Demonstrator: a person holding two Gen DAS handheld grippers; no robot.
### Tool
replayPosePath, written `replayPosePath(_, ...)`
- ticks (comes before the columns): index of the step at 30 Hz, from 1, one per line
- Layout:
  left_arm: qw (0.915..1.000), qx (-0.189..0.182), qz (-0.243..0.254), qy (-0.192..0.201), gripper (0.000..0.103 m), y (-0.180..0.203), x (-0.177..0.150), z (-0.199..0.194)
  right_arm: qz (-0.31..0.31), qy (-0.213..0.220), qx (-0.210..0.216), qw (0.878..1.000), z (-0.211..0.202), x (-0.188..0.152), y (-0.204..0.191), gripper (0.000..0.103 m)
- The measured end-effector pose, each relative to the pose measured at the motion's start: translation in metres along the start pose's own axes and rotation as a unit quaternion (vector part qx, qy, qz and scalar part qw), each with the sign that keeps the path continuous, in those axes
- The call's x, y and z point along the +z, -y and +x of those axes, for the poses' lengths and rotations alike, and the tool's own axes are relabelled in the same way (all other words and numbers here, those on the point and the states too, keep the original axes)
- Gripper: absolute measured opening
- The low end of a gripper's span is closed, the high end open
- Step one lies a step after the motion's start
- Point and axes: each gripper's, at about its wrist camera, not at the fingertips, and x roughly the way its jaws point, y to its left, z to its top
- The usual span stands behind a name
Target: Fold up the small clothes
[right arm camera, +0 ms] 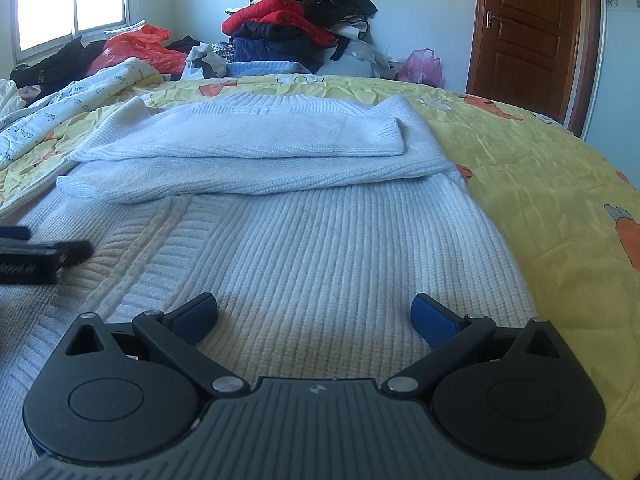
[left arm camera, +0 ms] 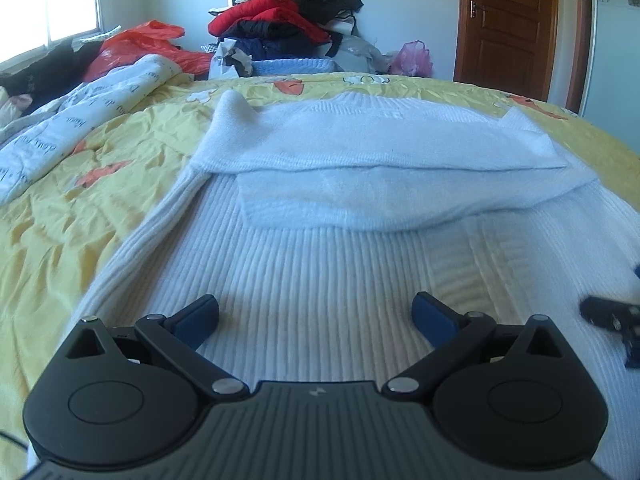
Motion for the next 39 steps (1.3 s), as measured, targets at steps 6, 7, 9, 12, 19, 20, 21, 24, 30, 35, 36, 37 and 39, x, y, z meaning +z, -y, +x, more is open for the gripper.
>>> replayPosePath(6, 1.0000, 0.002, 0.003, 0.000, 0.103, -0.001, -0.011, -0.013, 0.000, 0.000, 0.000, 1.000, 0.000, 0.000, 0.000, 0.102)
replayPosePath(7, 1.0000, 0.003, 0.003, 0.000, 0.103, -0.001, -0.012, -0.015, 0.000, 0.000, 0.001, 1.000, 0.000, 0.000, 0.000, 0.102)
replayPosePath(9, 1.0000, 0.004, 0.002, 0.001, 0.103, 0.000, -0.014, -0.017, 0.001, 0.000, 0.001, 1.000, -0.001, 0.000, 0.000, 0.102)
replayPosePath(12, 1.0000, 0.004, 0.000, 0.001, 0.103, -0.001, -0.017, -0.021, 0.001, 0.001, 0.002, 1.000, -0.001, 0.000, 0.000, 0.102)
replayPosePath(19, 1.0000, 0.005, 0.002, 0.002, 0.103, 0.000, -0.022, -0.027, 0.001, 0.001, 0.002, 1.000, -0.001, 0.000, 0.000, 0.102)
replayPosePath(20, 1.0000, 0.005, 0.002, 0.002, 0.103, 0.000, -0.023, -0.028, 0.001, 0.001, 0.002, 1.000, -0.001, 0.000, 0.000, 0.102)
replayPosePath(21, 1.0000, 0.005, 0.003, 0.002, 0.103, 0.000, -0.025, -0.030, 0.001, 0.001, 0.002, 1.000, -0.001, 0.000, 0.000, 0.102)
replayPosePath(24, 0.9999, 0.004, 0.006, 0.007, 0.103, -0.001, -0.031, -0.036, 0.001, 0.000, 0.002, 1.000, -0.001, 0.000, 0.000, 0.102)
replayPosePath(30, 0.9999, 0.002, 0.006, 0.011, 0.103, -0.003, -0.036, -0.041, 0.000, 0.000, 0.000, 1.000, -0.002, 0.000, 0.000, 0.102)
replayPosePath(35, 0.9999, 0.001, 0.006, 0.011, 0.103, -0.003, -0.036, -0.042, 0.002, -0.002, -0.003, 1.000, -0.008, -0.003, -0.002, 0.102)
replayPosePath(36, 0.9999, 0.001, 0.006, 0.010, 0.103, -0.003, -0.036, -0.042, 0.003, -0.002, -0.002, 1.000, -0.010, -0.004, -0.001, 0.102)
replayPosePath(37, 0.9999, 0.001, 0.006, 0.010, 0.103, -0.004, -0.037, -0.043, 0.003, -0.002, -0.002, 1.000, -0.012, -0.006, -0.001, 0.102)
replayPosePath(39, 0.9999, 0.002, 0.005, 0.010, 0.103, -0.004, -0.039, -0.045, 0.004, -0.002, 0.000, 1.000, -0.016, -0.009, -0.002, 0.102)
